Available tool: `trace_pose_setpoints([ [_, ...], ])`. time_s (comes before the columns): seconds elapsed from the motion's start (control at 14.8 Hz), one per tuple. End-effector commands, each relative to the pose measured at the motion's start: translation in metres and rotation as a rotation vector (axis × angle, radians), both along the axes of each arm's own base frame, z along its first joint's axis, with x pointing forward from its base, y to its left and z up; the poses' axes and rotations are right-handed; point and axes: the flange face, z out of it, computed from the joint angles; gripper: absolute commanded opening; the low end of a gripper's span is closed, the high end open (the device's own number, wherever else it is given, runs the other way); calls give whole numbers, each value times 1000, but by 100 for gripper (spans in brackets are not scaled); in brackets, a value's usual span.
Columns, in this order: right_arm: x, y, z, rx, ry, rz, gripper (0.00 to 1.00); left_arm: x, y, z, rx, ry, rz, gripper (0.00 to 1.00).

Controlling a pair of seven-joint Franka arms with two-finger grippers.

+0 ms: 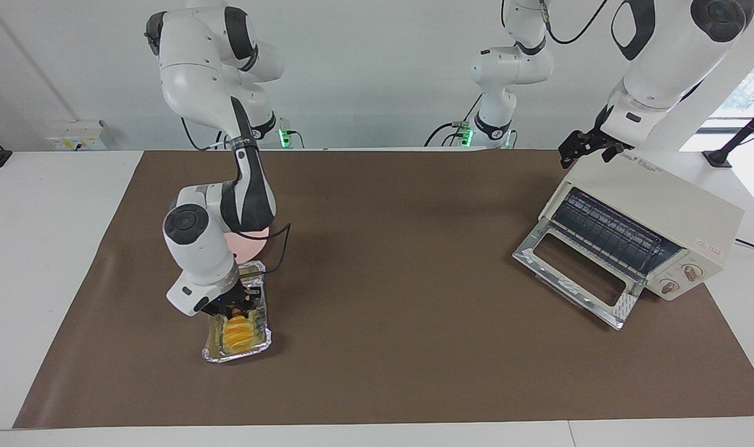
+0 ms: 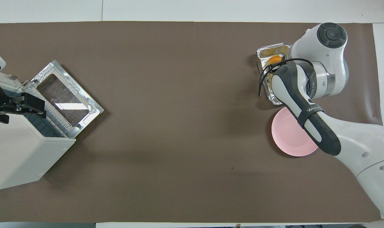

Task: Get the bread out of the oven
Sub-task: 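Grasp the bread roll in the tray with the right gripper, then lift the bread roll and lower it onto the pink plate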

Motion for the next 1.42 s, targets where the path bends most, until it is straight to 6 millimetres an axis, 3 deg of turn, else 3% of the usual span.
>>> trace_pose_setpoints([
  [0.0, -5, -6, 6, -12, -11, -2, 0, -4, 0, 6, -19, -14, -2, 100],
  [0.14, -1, -13, 18, -19, 2, 15, 0, -4, -2, 5, -19, -9, -5, 100],
  [0.34, 1, -11, 52, -22, 65, 20, 0, -5, -3, 8, -18, -14, -3, 100],
  [0.41, -5, -12, 72, -22, 70, 16, 0, -5, -3, 7, -18, -15, -3, 100],
  [0.61, -33, -12, 120, -26, 112, 9, 0, -5, -3, 7, -18, -15, -3, 100],
  [0.81, -85, -15, 145, -7, 145, -9, 0, -5, -3, 7, -18, -14, -3, 100],
  [1.02, -138, -33, 132, 32, 120, -46, 0, -5, -1, 6, -19, -11, -5, 100],
  [1.15, -175, -43, 105, 33, 61, -41, 0, -6, -1, 6, -19, -9, -6, 100],
  [1.36, -206, -45, 71, 54, 14, -50, 0, -6, -1, 6, -19, -11, -6, 100],
])
